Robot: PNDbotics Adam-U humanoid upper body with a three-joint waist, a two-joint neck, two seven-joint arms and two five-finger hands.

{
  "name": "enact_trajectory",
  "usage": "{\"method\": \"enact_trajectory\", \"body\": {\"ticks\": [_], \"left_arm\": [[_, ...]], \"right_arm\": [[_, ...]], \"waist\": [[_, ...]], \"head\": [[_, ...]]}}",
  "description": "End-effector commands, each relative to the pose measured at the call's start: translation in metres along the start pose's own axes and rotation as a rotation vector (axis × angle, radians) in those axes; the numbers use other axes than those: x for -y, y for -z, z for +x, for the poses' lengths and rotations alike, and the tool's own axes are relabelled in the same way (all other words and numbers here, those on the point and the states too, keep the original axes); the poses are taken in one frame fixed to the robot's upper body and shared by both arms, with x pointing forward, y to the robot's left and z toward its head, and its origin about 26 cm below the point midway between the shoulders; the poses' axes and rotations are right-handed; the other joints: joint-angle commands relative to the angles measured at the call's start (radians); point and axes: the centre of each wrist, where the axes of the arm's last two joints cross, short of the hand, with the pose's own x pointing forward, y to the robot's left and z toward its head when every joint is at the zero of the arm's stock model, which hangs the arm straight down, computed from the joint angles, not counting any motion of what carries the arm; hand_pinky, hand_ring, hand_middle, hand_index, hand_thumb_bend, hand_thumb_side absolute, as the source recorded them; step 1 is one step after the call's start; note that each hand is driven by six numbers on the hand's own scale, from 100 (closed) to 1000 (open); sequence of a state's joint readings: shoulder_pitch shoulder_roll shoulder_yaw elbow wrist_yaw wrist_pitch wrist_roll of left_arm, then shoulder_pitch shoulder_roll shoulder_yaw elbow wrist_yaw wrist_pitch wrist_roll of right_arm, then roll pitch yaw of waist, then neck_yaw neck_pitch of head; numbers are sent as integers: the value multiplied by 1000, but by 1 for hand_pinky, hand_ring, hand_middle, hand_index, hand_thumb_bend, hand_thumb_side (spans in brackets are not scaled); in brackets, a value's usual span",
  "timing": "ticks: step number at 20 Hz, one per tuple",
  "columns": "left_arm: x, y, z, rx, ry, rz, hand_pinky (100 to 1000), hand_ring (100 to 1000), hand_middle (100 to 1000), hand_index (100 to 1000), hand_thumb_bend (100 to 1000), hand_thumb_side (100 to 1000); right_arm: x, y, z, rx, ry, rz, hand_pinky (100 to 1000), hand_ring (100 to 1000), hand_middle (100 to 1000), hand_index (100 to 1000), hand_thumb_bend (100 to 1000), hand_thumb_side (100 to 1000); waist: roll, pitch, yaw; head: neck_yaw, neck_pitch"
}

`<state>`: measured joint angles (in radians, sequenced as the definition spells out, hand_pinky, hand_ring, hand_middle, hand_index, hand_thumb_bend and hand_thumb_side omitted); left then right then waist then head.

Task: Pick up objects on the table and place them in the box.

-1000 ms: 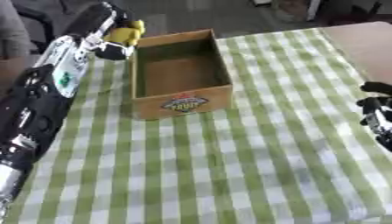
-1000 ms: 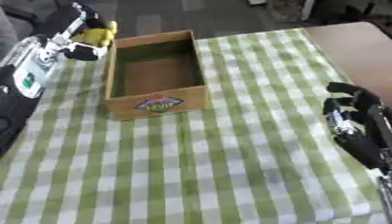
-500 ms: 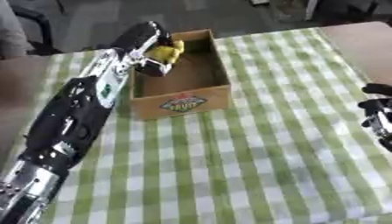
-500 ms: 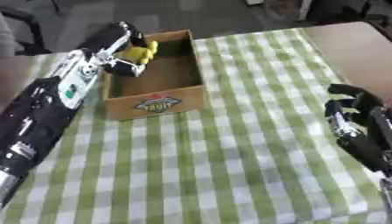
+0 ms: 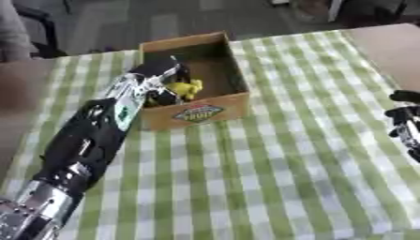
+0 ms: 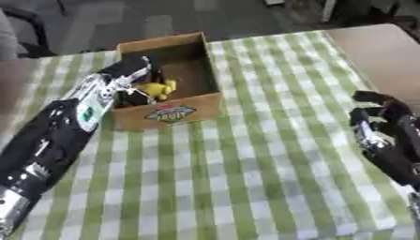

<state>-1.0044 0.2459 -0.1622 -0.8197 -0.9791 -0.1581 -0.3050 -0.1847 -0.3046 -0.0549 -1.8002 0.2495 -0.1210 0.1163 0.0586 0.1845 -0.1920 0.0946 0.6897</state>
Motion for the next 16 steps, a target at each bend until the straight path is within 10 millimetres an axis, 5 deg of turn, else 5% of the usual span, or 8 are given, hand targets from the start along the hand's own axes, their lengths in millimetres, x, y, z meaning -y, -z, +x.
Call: {"method": "enact_trajectory", "body": {"ticks": [1, 3, 5, 16], "left_arm": [[-27, -5, -1, -6, 30, 100, 741, 907, 682, 797, 683, 346], [-32, -8, 0, 4, 12, 190, 766, 950, 716, 808, 799, 479], [-37, -11, 0, 18, -15, 270, 775, 962, 724, 813, 806, 535], [-74, -61, -9, 129, -382, 716, 710, 946, 611, 751, 516, 470]], "right_arm": [[5, 3, 4, 20, -5, -3, 490, 712, 788, 858, 100, 645], [5, 3, 4, 20, -4, -5, 490, 712, 788, 858, 100, 641], [5, 3, 4, 20, -4, -6, 490, 711, 787, 858, 100, 641], [8, 2, 2, 13, -4, -30, 491, 712, 787, 858, 100, 633]], "waist": [[-10, -14, 2], [-12, -14, 5], [-14, -13, 9], [-27, -10, 53]], "head": [[0, -5], [-2, -7], [-4, -8], [-25, -9]]}}
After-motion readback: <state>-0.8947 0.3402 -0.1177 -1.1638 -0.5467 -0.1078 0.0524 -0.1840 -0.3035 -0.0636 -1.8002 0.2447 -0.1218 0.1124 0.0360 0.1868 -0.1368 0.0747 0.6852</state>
